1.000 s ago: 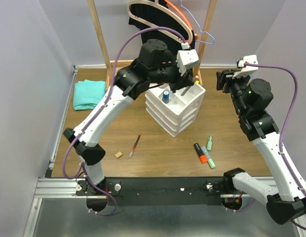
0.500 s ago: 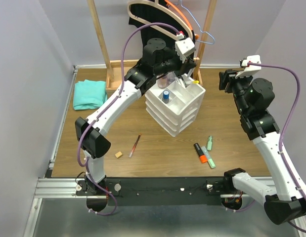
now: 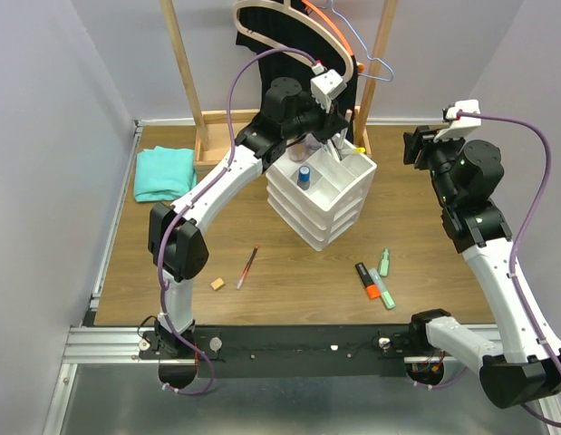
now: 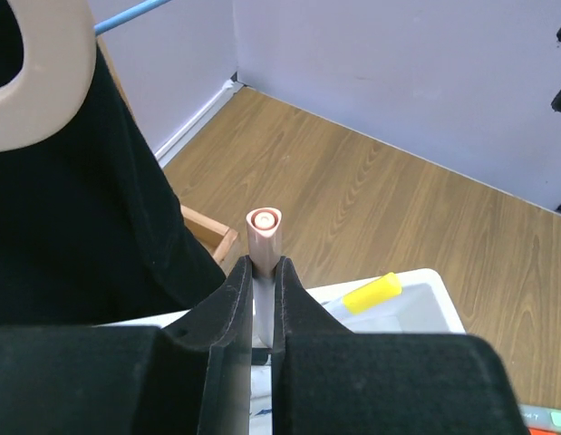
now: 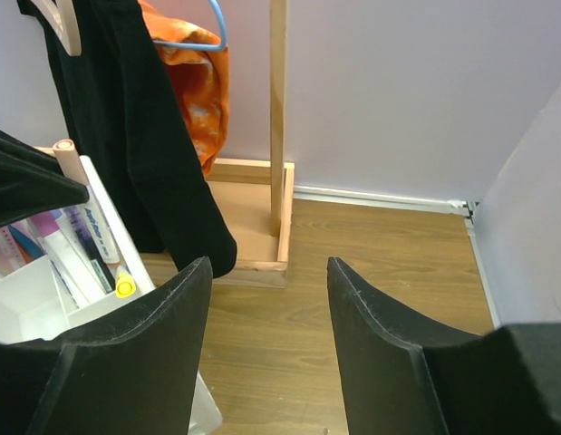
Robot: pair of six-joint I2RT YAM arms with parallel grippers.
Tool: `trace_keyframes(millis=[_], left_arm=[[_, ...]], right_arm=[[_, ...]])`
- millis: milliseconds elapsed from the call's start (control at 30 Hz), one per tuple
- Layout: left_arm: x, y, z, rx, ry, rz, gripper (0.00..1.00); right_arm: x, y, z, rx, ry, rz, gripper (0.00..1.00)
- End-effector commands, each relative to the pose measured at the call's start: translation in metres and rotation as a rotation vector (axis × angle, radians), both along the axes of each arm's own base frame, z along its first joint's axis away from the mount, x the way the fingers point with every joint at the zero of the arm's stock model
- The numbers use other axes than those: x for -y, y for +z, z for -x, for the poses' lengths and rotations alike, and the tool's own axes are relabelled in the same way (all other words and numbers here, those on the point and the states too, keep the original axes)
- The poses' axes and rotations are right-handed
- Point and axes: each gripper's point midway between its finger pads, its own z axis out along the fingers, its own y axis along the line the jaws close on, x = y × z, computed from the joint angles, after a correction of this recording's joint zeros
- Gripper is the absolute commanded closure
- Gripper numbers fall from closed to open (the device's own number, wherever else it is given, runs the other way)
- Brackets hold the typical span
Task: Sort the stationery into containers
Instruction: Place the pen in the storage box.
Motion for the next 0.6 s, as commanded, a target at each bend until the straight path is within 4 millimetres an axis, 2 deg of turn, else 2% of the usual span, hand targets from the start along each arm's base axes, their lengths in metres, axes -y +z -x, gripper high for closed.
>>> trace_keyframes(millis=[0,133,233,333,433,467,567], left_arm=[[-0.009,-0.010,-0.003,-0.046,0.041,0.008,1.00],[-0.015,-0.030,-0.003,-0.094,0.068,-0.032,1.00],[-0.017,-0.037,-0.004,-0.109,0.085,-0.048,1.00],[-0.020,-0.034,-0.004,-0.106,0.102,-0.048,0.91],[-0.026,-0.022,-0.005,-0.096,0.128,-0.036,0.72],[-0.028,-0.017,-0.004,-0.083,0.133,-0.033,0.60],[-0.034,0.007,0.001,-0.036,0.140,-0.016,0.48]], right_arm=[[-0.003,-0.020,-0.003,-0.051,0.023,-0.011,0.39],[-0.005,-0.024,-0.006,-0.060,0.038,-0.021,0.39],[-0.007,-0.025,-0.008,-0.065,0.049,-0.025,0.39],[-0.009,-0.026,-0.009,-0.070,0.056,-0.026,0.39],[-0.011,-0.026,-0.010,-0.071,0.064,-0.031,0.39],[-0.011,-0.026,-0.010,-0.069,0.067,-0.031,0.39],[-0.012,-0.025,-0.010,-0.065,0.070,-0.030,0.39]])
